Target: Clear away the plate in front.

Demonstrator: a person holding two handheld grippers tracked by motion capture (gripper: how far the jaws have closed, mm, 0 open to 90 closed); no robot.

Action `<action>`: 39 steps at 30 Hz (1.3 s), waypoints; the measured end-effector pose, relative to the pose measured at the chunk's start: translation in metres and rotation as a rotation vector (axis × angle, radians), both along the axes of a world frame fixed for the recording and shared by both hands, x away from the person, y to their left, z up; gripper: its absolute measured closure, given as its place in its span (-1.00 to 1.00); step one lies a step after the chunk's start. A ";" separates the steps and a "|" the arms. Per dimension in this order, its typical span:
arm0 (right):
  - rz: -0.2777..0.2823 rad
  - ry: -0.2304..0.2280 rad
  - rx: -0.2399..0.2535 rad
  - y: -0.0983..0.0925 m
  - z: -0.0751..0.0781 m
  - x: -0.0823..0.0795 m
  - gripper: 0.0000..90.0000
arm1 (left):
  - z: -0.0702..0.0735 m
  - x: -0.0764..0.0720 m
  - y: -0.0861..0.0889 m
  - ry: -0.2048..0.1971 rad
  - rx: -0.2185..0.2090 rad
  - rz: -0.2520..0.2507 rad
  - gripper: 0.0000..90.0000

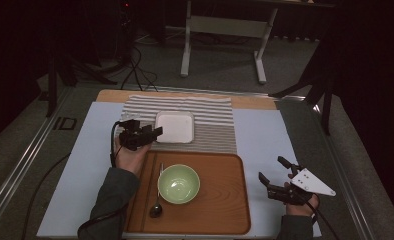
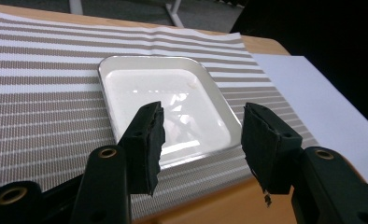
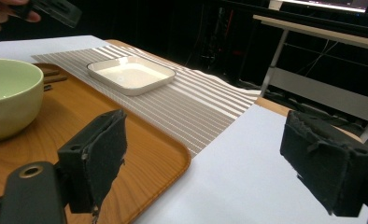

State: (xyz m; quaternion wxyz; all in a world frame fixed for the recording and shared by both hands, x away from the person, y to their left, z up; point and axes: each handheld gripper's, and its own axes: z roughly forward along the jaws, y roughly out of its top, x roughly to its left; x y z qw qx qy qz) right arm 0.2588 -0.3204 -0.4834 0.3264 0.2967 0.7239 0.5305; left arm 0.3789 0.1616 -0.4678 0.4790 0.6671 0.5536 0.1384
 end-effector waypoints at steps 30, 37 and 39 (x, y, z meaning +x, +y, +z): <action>-0.007 -0.002 0.012 -0.004 0.000 0.001 -0.69 | -0.057 0.064 -0.001 0.227 0.094 0.123 0.50; -0.008 0.000 0.011 -0.004 0.000 0.001 -0.69 | -0.060 0.067 0.000 0.252 0.087 0.119 0.60; -0.008 0.002 0.012 -0.004 0.000 0.001 -0.69 | -0.060 0.068 0.000 0.262 0.083 0.123 0.62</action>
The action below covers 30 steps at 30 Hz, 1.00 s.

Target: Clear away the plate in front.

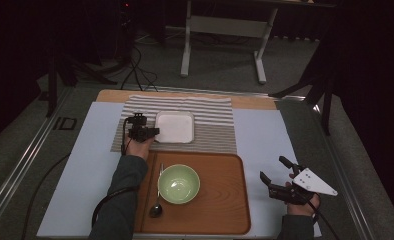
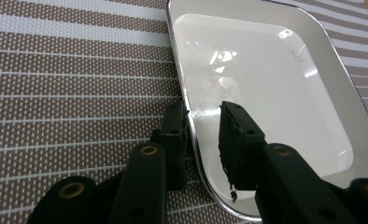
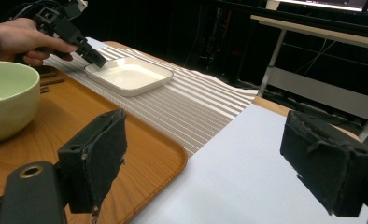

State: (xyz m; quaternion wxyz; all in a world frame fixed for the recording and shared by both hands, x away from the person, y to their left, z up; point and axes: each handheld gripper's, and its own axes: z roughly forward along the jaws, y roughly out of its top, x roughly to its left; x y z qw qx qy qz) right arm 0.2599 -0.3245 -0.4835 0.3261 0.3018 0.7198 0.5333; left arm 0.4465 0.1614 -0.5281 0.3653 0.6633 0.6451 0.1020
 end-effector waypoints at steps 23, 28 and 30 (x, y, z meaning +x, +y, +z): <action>-0.004 -0.004 0.002 -0.001 0.000 0.000 -0.69 | -0.004 0.004 0.000 0.073 -0.072 0.085 0.97; -0.006 -0.006 0.003 -0.001 0.000 0.000 -0.69 | -0.004 0.004 0.000 0.073 -0.079 0.090 0.98; -0.006 -0.006 0.003 -0.001 0.000 0.000 -0.69 | -0.004 0.004 0.001 0.081 -0.091 0.091 0.98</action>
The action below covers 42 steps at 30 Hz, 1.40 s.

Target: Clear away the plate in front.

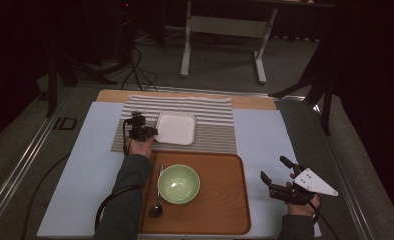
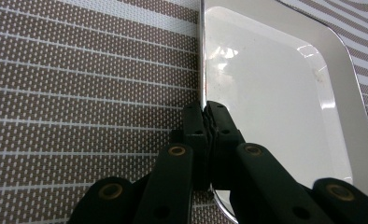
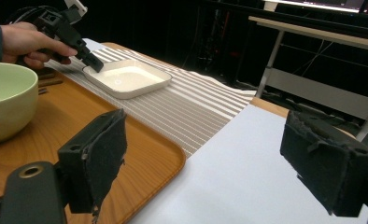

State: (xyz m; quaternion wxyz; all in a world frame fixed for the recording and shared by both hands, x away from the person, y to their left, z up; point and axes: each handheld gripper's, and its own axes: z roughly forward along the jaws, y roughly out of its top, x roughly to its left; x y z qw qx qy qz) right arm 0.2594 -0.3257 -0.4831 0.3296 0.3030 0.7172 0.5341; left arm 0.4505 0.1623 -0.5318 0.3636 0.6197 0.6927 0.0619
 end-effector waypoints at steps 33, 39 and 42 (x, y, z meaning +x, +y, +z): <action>-0.005 -0.004 0.001 0.000 0.000 0.000 -0.69 | 0.069 -0.012 0.025 -0.123 -0.005 -0.146 0.98; -0.005 -0.003 -0.001 0.000 0.000 0.000 -0.69 | 0.080 -0.016 0.027 -0.145 -0.022 -0.222 0.98; -0.006 -0.003 0.000 0.000 0.000 0.000 -0.69 | 0.085 -0.018 0.025 -0.161 -0.026 -0.264 0.98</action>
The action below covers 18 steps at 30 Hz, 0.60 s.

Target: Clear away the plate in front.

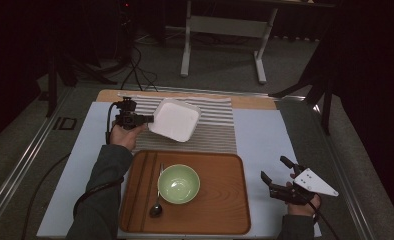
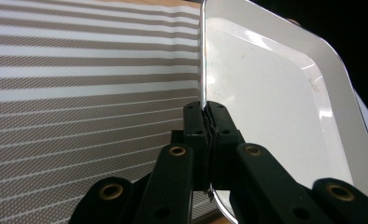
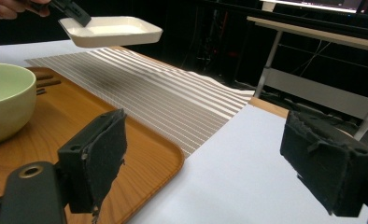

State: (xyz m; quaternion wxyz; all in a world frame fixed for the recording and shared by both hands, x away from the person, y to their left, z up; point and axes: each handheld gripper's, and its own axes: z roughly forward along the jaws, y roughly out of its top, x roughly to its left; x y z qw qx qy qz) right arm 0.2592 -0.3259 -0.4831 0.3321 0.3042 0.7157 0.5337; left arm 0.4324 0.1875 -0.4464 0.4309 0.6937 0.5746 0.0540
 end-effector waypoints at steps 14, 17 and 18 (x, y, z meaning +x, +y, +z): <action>0.001 0.001 -0.002 0.001 0.000 0.000 -0.69 | 0.014 -0.009 -0.009 -0.023 -0.006 -0.163 0.98; 0.003 0.001 -0.003 0.001 0.000 0.000 -0.69 | 0.015 -0.010 -0.011 -0.022 -0.006 -0.184 0.98; 0.003 0.001 -0.003 0.001 0.000 0.000 -0.69 | 0.016 -0.011 -0.011 -0.022 -0.004 -0.192 0.98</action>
